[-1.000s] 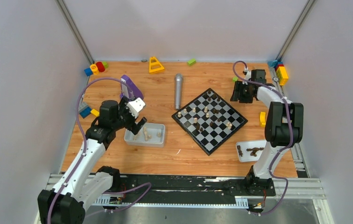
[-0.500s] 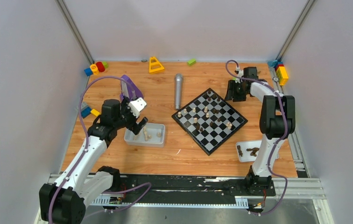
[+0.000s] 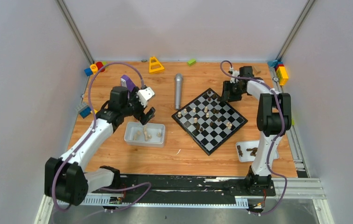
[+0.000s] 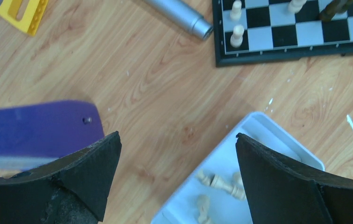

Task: Set up the chess pieces on the board
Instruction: Move the chessboard to the center of the board.

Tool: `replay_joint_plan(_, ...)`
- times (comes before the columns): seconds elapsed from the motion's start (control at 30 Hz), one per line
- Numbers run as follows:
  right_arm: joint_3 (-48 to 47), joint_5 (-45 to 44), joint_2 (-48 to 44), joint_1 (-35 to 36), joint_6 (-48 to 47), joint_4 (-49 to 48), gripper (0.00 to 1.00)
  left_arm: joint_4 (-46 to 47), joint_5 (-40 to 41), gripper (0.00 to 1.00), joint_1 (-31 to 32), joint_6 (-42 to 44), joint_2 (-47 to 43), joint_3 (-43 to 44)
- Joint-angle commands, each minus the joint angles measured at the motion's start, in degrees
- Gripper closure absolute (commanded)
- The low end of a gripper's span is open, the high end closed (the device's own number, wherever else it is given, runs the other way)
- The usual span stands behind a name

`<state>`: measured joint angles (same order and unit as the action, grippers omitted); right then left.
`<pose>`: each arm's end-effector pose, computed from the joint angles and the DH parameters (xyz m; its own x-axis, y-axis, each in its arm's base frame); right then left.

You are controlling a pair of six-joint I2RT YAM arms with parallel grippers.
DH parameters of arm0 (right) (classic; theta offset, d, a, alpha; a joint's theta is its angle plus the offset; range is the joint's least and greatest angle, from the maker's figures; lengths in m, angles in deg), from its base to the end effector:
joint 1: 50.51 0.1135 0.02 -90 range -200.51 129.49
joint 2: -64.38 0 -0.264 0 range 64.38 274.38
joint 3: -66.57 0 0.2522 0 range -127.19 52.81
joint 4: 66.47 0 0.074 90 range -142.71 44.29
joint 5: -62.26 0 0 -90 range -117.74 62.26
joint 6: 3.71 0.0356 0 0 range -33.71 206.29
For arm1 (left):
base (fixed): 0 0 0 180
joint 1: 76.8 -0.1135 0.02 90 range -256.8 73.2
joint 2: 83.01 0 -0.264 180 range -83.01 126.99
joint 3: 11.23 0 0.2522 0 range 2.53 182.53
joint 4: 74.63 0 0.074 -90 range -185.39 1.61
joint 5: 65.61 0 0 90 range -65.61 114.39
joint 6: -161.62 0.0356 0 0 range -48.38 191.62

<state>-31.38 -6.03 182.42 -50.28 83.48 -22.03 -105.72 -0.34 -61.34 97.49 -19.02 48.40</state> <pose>0.4269 0.0149 0.1632 -0.8937 -0.0491 -0.4459 -0.2069 0.9271 0.3125 0.2296 -0.0789 0.2699 -0.2540 0.4814 -0.8389 0.7573 0.6385 0.1371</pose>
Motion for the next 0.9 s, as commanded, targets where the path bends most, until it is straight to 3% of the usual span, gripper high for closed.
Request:
replay_joint_plan(0.0,-4.4,2.7,3.3,4.6,-4.3,2.0,0.50,4.3,-4.9,0.00,0.9,-5.9,9.0,8.4)
replay_joint_plan(0.2,-11.1,6.8,7.8,7.9,-8.2,5.2,0.52,2.0,-4.6,0.01,1.2,-12.7,21.5,17.2)
replay_joint_plan(0.4,-17.1,10.9,11.7,11.3,-14.5,9.1,0.52,-3.0,-0.2,0.05,1.1,-12.4,27.6,20.7)
replay_joint_plan(0.87,-17.8,11.5,13.9,20.7,-26.8,13.8,0.53,-18.0,6.7,0.11,-0.2,-2.4,20.8,16.4)
